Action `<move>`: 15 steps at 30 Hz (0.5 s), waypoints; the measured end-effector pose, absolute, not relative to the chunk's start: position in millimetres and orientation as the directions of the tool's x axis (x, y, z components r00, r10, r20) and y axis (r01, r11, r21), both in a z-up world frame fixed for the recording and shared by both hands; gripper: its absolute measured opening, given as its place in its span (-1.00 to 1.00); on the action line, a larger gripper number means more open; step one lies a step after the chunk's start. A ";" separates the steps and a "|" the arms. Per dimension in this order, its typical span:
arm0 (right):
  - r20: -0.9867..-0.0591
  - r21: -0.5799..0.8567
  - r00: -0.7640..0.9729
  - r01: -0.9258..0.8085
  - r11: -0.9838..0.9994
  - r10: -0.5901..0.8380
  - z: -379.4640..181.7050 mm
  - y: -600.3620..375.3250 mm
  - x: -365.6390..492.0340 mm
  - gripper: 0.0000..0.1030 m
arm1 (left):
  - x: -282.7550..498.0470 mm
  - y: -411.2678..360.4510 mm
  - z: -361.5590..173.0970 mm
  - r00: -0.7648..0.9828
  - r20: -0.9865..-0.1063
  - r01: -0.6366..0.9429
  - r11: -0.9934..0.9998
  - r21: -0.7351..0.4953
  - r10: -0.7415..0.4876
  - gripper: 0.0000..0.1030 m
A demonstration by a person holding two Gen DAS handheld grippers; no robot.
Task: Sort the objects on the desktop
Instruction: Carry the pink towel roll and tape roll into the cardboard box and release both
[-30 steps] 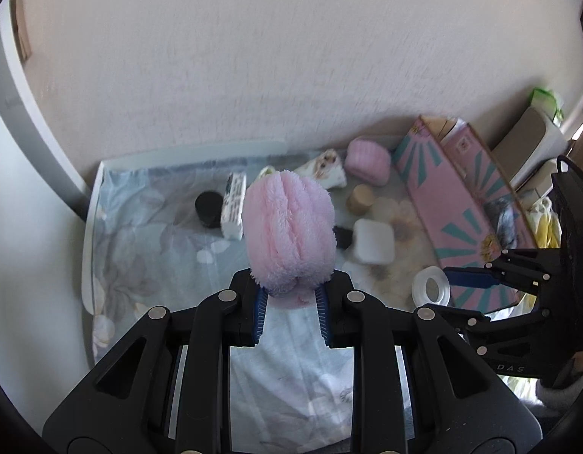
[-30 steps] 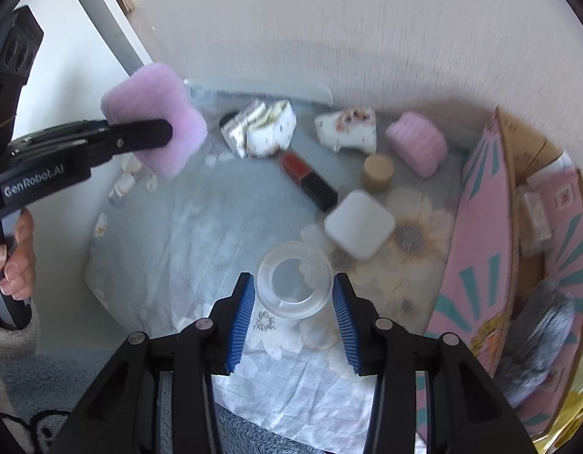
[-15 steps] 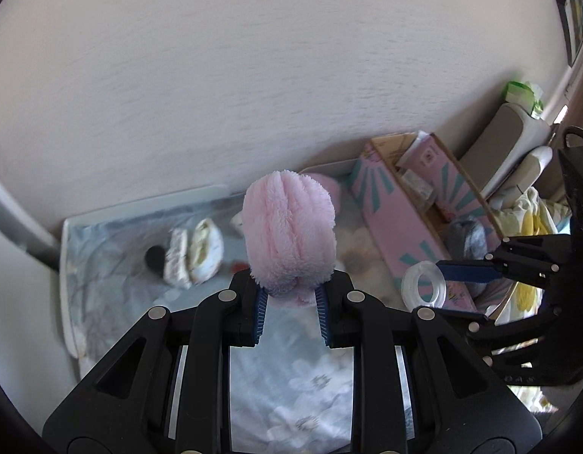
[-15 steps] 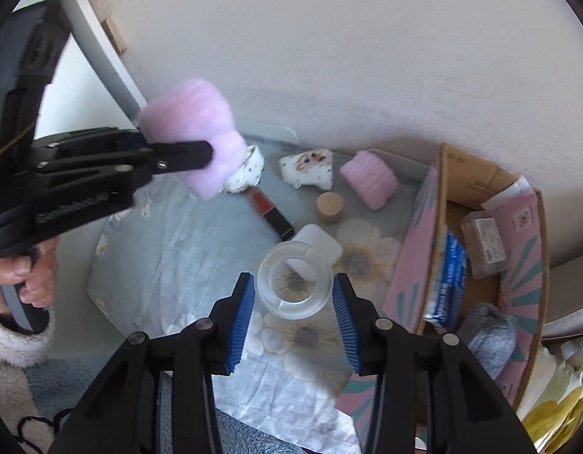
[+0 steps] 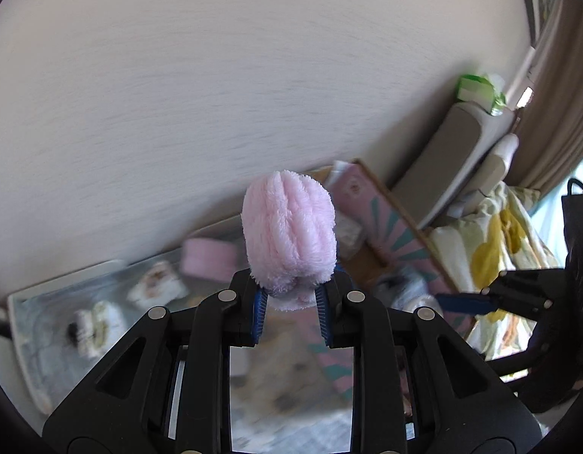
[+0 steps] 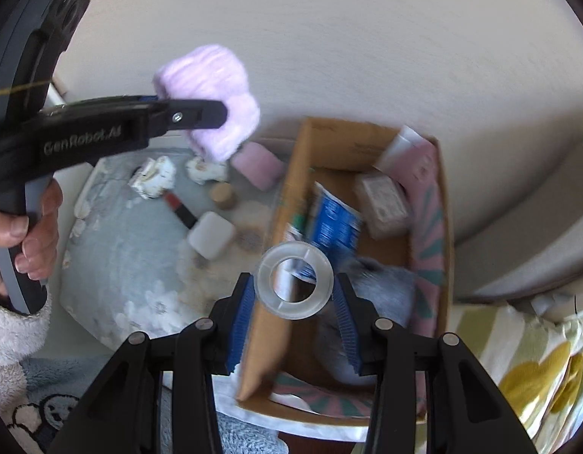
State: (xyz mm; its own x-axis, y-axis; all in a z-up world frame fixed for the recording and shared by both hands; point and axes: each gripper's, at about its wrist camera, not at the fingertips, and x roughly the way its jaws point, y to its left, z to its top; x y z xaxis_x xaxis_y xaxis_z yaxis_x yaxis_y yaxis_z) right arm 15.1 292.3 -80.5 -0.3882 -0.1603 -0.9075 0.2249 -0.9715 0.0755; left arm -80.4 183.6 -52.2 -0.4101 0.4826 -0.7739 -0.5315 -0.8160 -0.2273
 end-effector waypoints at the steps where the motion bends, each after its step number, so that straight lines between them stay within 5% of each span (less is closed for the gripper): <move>1: -0.910 0.081 -0.383 0.215 -0.973 -0.160 -83.5 298.0 15.5 -0.24 | -82.8 197.7 -55.9 -0.390 -0.779 -0.543 -0.806 -0.237 0.491 -0.62; 15: -0.927 0.138 -0.329 0.156 -0.978 -0.183 -111.3 334.8 14.3 -0.24 | -93.3 271.6 -99.3 -0.283 -0.841 -0.576 -0.783 -0.235 0.461 -0.62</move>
State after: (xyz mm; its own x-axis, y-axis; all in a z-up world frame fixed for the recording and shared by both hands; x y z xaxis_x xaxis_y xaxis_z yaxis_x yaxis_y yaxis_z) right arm 14.3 334.8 -111.3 -0.3287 -0.1829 -0.9265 0.1556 -0.9782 0.1379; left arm -93.3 271.6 -99.3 -0.2829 0.4606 -0.8413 -0.5765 -0.7827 -0.2347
